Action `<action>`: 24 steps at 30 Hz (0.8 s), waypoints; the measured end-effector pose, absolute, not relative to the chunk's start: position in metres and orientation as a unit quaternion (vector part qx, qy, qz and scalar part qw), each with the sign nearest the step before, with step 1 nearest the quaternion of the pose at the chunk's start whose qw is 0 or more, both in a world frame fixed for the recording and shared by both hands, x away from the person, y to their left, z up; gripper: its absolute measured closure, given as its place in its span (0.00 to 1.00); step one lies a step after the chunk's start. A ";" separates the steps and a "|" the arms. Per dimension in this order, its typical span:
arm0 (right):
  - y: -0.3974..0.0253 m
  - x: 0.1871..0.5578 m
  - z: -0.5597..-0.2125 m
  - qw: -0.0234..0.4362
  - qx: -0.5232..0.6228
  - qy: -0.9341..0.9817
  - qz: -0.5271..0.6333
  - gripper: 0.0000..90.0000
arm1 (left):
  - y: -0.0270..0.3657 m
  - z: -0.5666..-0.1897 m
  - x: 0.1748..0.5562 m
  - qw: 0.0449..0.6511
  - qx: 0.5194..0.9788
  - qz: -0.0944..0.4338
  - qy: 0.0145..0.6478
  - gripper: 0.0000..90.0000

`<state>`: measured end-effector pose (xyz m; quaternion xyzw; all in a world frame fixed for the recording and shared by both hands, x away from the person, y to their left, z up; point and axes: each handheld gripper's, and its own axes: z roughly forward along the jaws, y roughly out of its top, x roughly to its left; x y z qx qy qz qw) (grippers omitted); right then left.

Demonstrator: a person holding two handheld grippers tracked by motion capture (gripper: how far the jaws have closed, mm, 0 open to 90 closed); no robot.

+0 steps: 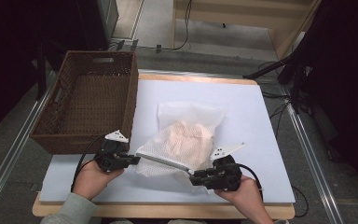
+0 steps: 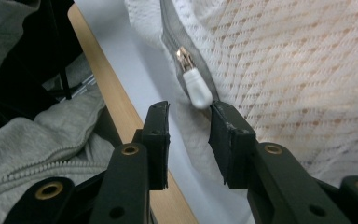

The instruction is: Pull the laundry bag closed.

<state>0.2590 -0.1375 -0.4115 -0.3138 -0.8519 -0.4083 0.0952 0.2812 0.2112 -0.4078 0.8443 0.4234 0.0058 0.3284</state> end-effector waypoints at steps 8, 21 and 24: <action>-0.129 0.265 -0.405 0.110 -0.318 -0.840 -0.426 0.84 | 0.211 -0.408 0.281 0.329 0.844 0.007 0.424 0.98; -0.121 0.263 -0.403 0.126 -0.314 -0.838 -0.427 0.88 | 0.211 -0.408 0.281 0.327 0.845 0.007 0.423 0.98; -0.116 0.264 -0.402 0.119 -0.315 -0.842 -0.421 0.95 | 0.211 -0.408 0.281 0.327 0.844 0.007 0.424 0.98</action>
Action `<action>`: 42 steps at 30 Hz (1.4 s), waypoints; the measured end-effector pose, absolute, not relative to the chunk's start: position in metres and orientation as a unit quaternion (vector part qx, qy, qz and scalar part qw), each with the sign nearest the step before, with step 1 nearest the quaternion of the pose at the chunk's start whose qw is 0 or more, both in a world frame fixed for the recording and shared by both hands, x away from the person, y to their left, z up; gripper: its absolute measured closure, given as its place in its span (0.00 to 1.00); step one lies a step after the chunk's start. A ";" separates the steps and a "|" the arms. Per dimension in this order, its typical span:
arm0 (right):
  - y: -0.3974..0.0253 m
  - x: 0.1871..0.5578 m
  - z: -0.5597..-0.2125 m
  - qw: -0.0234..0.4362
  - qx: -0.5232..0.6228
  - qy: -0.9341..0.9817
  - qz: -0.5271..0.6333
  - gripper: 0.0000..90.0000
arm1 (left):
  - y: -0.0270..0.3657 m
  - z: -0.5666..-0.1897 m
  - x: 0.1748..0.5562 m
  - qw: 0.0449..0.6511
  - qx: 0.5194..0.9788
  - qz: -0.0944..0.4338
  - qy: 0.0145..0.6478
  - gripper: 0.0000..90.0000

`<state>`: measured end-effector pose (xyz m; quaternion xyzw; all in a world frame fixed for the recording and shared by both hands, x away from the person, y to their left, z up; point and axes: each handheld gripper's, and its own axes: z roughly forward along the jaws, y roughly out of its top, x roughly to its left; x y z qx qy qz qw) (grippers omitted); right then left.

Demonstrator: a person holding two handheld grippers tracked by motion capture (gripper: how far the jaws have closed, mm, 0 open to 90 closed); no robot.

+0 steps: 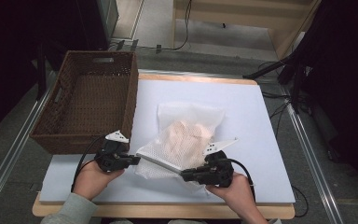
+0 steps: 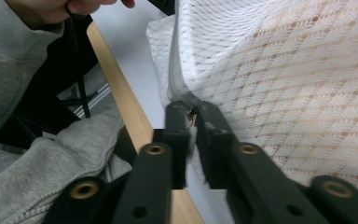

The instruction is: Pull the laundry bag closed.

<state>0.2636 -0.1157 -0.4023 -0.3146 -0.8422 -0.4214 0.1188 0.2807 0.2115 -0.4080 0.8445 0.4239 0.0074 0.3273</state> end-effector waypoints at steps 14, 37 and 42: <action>-0.126 0.264 -0.398 0.103 -0.329 -0.855 -0.388 0.98 | 0.210 -0.405 0.279 0.319 0.848 0.018 0.422 1.00; -0.194 0.272 -0.377 0.024 -0.404 -0.839 -0.365 0.98 | 0.213 -0.407 0.279 0.307 0.848 0.014 0.432 1.00; -0.202 0.283 -0.384 0.018 -0.418 -0.832 -0.365 0.98 | 0.211 -0.409 0.277 0.311 0.848 0.009 0.429 1.00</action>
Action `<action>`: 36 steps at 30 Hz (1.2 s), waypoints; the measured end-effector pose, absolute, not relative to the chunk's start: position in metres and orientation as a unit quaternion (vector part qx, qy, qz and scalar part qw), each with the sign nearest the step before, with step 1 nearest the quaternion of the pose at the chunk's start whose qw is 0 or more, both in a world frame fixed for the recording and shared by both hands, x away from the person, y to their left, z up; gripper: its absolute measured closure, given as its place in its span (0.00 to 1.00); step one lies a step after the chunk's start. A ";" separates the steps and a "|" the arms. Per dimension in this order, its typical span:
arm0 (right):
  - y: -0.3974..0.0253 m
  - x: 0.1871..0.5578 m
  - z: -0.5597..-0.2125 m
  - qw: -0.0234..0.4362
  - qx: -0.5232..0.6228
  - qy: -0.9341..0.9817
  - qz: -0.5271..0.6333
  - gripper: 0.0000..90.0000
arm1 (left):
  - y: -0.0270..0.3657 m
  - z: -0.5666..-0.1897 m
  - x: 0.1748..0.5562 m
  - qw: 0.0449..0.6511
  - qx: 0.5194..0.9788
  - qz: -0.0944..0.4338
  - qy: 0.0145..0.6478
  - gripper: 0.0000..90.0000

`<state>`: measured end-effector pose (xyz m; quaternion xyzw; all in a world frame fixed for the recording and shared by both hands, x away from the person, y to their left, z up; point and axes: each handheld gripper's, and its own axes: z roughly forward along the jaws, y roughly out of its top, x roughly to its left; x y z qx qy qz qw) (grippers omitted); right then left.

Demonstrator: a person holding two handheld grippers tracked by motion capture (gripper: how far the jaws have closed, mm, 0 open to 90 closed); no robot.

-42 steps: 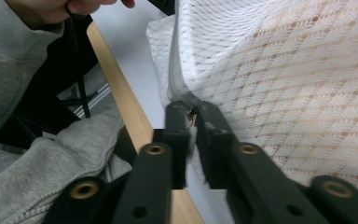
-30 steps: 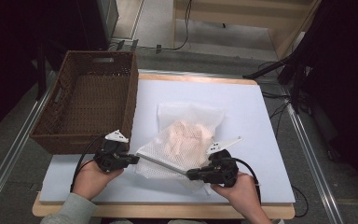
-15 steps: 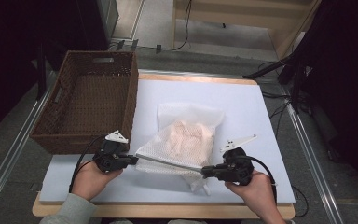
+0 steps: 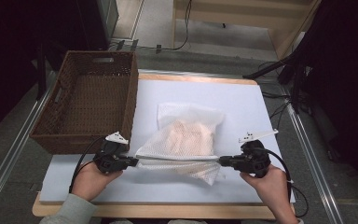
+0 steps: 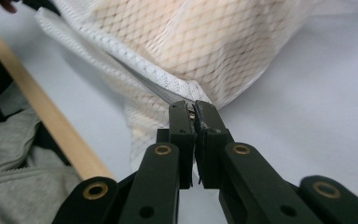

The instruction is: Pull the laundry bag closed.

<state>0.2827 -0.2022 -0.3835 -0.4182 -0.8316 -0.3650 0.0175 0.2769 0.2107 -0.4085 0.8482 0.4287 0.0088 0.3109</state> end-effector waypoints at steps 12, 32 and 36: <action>-0.213 0.310 -0.397 -0.006 -0.438 -0.818 -0.373 0.97 | 0.194 -0.422 0.275 0.336 0.848 -0.028 0.409 0.98; -0.228 0.309 -0.401 -0.043 -0.426 -0.795 -0.430 0.68 | 0.214 -0.411 0.268 0.400 0.827 -0.002 0.394 0.45; -0.230 0.312 -0.405 -0.081 -0.406 -0.803 -0.429 0.57 | 0.219 -0.411 0.266 0.398 0.827 0.008 0.397 0.42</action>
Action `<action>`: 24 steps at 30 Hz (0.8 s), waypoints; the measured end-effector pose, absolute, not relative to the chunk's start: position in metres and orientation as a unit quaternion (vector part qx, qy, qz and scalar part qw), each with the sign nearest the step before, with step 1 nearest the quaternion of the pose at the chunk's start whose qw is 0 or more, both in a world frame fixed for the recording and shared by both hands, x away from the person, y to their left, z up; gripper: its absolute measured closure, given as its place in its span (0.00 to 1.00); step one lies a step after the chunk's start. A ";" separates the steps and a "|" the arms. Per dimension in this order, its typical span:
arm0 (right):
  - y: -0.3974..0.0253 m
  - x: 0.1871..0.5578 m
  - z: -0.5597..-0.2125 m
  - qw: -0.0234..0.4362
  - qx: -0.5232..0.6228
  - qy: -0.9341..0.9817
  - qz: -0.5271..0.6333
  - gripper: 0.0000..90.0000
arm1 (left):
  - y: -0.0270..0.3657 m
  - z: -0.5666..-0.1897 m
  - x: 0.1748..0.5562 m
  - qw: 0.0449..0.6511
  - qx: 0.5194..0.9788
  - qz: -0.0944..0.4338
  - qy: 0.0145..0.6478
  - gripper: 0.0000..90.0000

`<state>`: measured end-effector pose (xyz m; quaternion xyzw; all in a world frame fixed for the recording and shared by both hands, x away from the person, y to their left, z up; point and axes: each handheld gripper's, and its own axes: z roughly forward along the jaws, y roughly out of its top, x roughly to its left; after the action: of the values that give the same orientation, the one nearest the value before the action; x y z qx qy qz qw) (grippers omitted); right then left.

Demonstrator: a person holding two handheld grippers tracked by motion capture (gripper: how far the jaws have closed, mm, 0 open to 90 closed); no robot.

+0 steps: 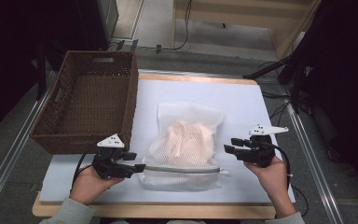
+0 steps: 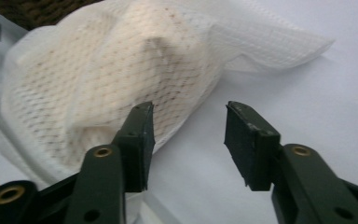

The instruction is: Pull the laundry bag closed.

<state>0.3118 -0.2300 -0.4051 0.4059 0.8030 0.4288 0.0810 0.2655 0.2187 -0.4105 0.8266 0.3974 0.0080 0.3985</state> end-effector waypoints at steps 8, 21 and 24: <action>-0.235 0.324 -0.414 0.098 0.422 0.796 0.422 0.45 | 0.229 -0.410 0.261 0.392 0.822 0.025 0.412 0.41; -0.235 0.336 -0.420 0.089 0.432 0.798 0.411 0.43 | 0.240 -0.414 0.259 0.381 0.820 0.039 0.426 0.41; -0.232 0.337 -0.420 0.086 0.433 0.798 0.410 0.43 | 0.241 -0.415 0.260 0.378 0.819 0.038 0.429 0.41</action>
<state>0.3367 -0.2324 -0.4205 0.4328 0.7985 0.4096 0.0858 0.2597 0.2406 -0.4148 0.8195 0.4293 0.0380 0.3778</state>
